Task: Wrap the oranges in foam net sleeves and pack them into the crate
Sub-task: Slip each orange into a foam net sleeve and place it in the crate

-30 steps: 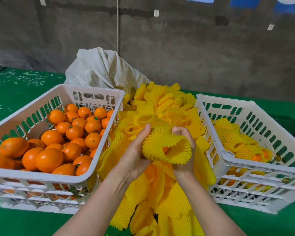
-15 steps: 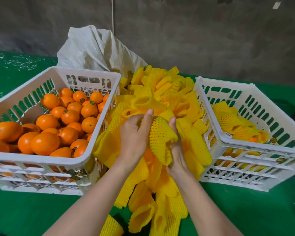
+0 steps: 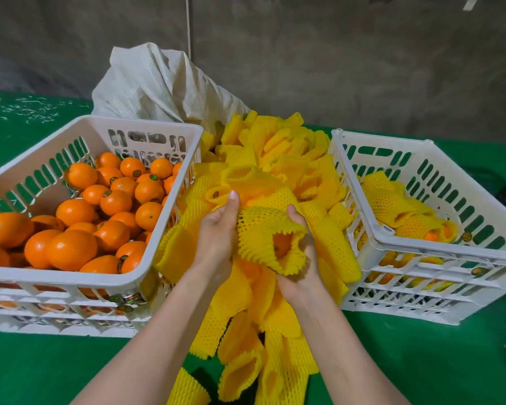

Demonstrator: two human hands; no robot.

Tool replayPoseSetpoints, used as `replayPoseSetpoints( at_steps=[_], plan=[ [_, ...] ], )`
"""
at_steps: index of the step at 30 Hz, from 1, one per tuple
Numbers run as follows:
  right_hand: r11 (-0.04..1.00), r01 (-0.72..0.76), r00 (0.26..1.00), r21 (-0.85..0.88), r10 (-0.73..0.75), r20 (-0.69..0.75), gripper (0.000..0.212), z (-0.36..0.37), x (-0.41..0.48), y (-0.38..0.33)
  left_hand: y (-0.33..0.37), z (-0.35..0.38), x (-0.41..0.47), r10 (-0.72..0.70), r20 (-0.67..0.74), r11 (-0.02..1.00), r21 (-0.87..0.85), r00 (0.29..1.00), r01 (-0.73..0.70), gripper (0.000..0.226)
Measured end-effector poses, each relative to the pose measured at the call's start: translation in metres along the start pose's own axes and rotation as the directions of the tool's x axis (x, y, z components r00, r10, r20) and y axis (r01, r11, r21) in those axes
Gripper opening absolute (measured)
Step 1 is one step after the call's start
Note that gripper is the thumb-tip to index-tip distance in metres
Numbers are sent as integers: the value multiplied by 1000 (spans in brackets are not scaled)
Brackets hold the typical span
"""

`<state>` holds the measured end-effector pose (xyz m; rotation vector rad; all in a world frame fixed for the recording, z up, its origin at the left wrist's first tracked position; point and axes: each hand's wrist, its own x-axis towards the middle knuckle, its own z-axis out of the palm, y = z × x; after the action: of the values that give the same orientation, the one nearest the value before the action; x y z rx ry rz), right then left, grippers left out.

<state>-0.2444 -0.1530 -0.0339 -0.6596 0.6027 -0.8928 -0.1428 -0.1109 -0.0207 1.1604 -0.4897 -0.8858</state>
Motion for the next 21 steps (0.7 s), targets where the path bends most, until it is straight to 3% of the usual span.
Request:
replayPoseSetpoints(
  at_steps=[7, 12, 16, 19, 21],
  plan=[
    [988, -153, 988, 34, 152, 28, 53, 6, -6, -5, 5, -2, 2, -41, 141, 998, 47, 989, 35, 33],
    [990, -139, 990, -14, 139, -15, 59, 2, -10, 0, 3, 0, 0, -11, 162, 993, 115, 987, -8, 43],
    [994, -62, 998, -87, 64, 23, 59, -2, -13, 1, 9, 1, 0, -91, 241, 974, 223, 966, 36, 48],
    [989, 49, 996, -138, -38, 83, 62, -1, -22, -1, 11, 3, -3, -171, 277, 980, 147, 946, 134, 52],
    [970, 134, 991, -202, -126, 52, 41, 0, -25, -2, 8, 2, -3, -180, 229, 982, 92, 956, 163, 39]
  ],
)
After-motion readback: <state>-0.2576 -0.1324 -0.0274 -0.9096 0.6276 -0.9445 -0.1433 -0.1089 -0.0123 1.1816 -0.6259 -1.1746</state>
